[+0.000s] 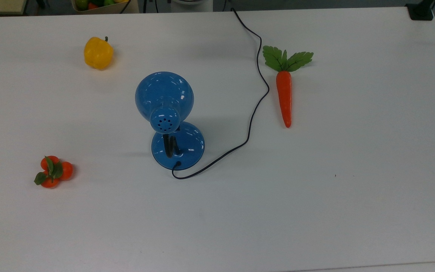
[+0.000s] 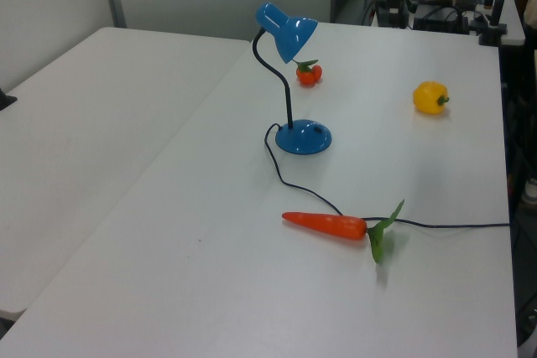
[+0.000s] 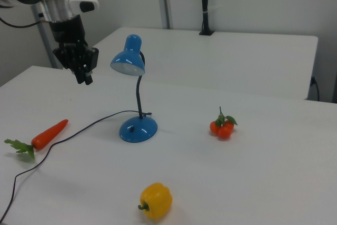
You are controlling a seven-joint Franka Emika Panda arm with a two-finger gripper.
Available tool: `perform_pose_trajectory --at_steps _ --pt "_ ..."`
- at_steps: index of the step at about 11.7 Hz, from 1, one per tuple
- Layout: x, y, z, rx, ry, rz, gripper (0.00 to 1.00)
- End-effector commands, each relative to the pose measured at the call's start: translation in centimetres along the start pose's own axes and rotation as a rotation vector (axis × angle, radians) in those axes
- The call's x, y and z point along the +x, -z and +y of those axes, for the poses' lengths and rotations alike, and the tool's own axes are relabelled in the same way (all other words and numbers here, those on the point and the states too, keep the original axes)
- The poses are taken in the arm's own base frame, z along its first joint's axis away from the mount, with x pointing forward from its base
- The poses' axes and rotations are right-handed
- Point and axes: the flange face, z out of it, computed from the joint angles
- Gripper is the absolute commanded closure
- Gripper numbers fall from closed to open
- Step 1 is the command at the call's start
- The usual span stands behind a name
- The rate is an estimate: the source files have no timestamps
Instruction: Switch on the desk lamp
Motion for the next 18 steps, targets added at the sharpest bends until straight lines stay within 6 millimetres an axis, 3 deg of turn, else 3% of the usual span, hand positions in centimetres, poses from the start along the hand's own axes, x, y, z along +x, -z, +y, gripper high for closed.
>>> perform_pose_trajectory --at_steps 1,4,8,11,16,18 --pt "-0.2 0.0 0.1 0.004 -0.005 -0.008 1.00" --pt "0.2 -0.6 -0.1 0.003 -0.003 -0.017 1.00" --pt "1.6 -4.1 -0.5 0.008 0.003 -0.003 1.00" --pt "2.8 -8.0 -1.0 0.013 0.003 -0.018 1.00" --pt "4.6 -17.2 -1.7 0.023 0.000 0.046 1.00" --pt "5.7 -20.0 -1.9 0.020 0.004 0.071 1.00"
